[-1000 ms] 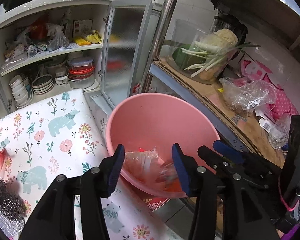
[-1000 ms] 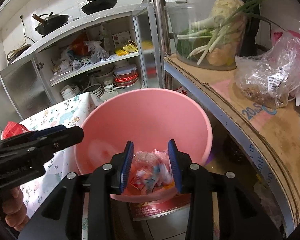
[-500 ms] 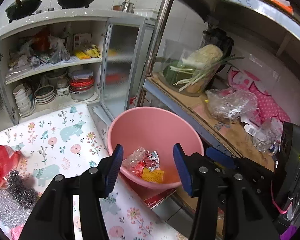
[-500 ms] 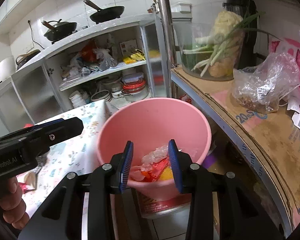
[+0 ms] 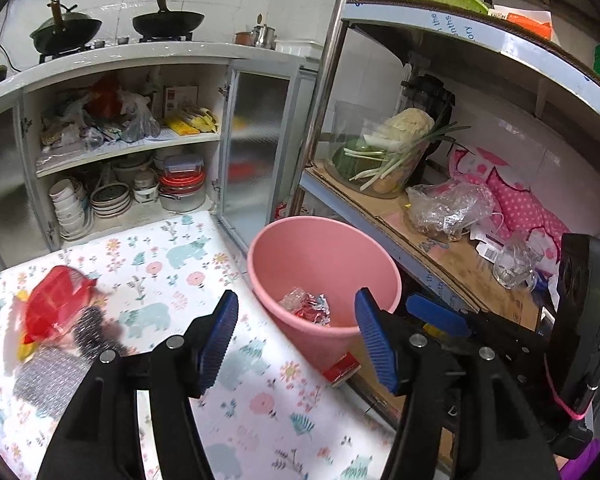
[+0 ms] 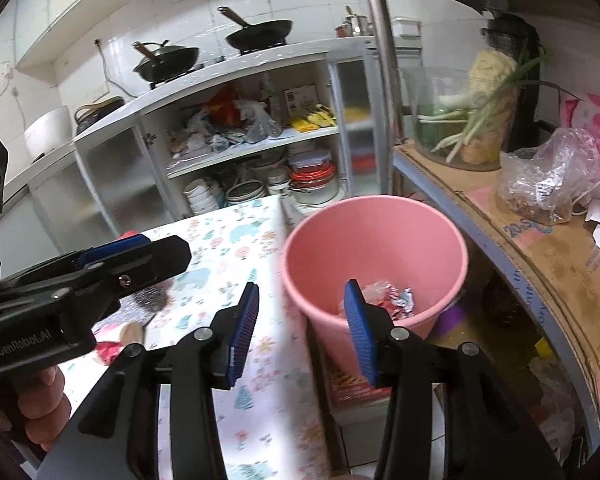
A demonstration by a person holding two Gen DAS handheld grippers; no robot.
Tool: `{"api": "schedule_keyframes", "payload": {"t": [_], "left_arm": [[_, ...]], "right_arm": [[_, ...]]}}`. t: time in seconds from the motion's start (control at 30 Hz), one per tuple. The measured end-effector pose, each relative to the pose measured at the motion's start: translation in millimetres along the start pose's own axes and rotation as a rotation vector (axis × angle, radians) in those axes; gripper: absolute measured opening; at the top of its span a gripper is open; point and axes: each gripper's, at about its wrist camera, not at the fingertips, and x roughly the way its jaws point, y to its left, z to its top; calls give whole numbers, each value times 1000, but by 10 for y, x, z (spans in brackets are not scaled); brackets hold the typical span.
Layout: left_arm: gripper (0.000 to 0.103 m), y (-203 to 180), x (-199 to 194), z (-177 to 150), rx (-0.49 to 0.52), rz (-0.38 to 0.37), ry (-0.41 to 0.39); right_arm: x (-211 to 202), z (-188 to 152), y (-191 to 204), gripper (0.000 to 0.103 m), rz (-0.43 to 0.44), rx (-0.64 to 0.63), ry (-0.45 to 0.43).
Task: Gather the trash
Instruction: 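Grasp the pink paper cup with the left tool while the right grasps the steel wool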
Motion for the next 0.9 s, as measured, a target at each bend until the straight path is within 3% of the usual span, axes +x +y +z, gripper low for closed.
{"api": "schedule_keyframes", "payload": {"t": [0.3,0.63,0.9], "left_arm": [[62,239,-437,-246,-10,48,-15],[62,770,-891,-629,-65,125,-9],[62,1083,-998,-993,-82,182,50]], "right_arm": [[-86,-145,378,45,61,-58,26],[44,-346,727,45,133,-90,104],[168,-443,889,45,170,-114,149]]}}
